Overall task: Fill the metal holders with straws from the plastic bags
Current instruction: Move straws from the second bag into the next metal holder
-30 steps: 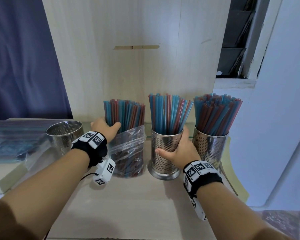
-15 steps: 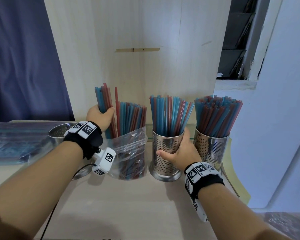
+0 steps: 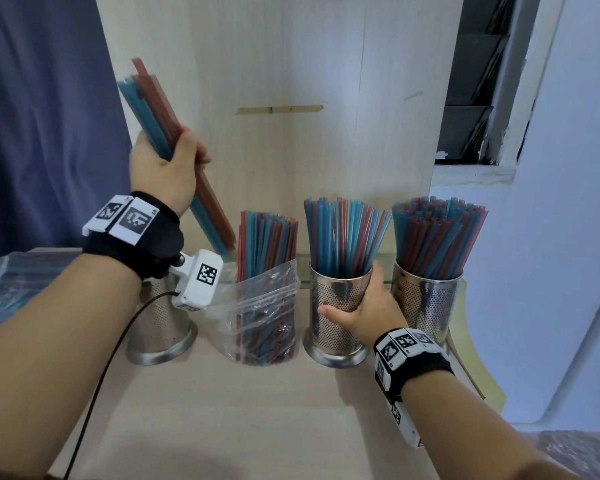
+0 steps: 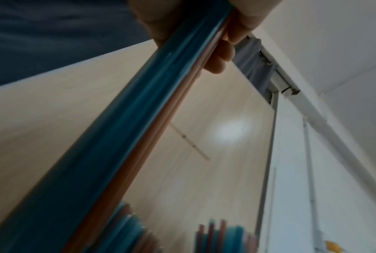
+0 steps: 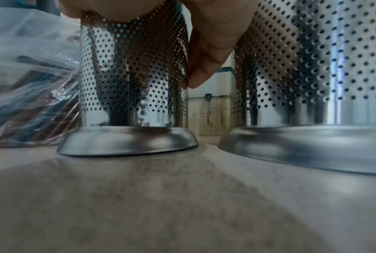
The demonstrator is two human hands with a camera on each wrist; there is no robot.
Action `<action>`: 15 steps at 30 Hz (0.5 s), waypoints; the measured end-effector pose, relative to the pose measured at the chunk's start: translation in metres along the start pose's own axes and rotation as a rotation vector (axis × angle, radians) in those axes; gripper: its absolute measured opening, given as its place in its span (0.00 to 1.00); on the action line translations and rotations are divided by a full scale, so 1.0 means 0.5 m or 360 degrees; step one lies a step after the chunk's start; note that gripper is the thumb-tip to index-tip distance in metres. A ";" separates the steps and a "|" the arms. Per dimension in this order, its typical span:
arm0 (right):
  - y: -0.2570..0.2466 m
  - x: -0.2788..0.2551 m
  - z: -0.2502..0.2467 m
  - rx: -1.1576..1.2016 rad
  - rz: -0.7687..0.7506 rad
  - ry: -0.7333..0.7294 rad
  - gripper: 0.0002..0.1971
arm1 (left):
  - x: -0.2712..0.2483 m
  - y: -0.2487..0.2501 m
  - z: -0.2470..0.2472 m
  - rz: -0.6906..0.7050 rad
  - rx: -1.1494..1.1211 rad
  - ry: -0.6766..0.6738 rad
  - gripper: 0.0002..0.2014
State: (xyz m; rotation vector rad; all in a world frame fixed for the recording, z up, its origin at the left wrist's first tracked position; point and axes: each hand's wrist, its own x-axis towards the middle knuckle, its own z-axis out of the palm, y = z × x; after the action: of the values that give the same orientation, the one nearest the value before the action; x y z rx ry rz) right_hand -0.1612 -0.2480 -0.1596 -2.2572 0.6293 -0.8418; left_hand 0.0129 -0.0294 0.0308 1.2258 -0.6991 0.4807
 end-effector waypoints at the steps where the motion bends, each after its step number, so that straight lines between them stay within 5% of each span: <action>1: 0.000 0.000 0.000 0.0003 -0.0001 0.0002 0.62 | -0.004 0.020 0.002 0.0034 -0.0060 0.0004 0.03; 6: -0.002 -0.001 -0.002 0.0020 -0.0008 0.0009 0.61 | -0.063 0.050 0.017 -0.0132 -0.0207 -0.0262 0.05; 12: -0.005 -0.003 -0.003 0.0030 0.0007 0.0001 0.61 | -0.204 -0.028 0.015 -0.0519 -0.0042 -0.0708 0.05; 15: -0.007 -0.003 -0.003 0.0040 -0.0003 0.0003 0.61 | -0.274 -0.078 -0.002 -0.0528 0.0251 -0.1005 0.05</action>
State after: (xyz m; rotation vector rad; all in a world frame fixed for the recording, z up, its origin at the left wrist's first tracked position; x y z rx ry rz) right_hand -0.1626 -0.2452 -0.1571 -2.2347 0.6144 -0.8483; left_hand -0.0566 -0.0348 -0.0934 1.6281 -0.9736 -0.1464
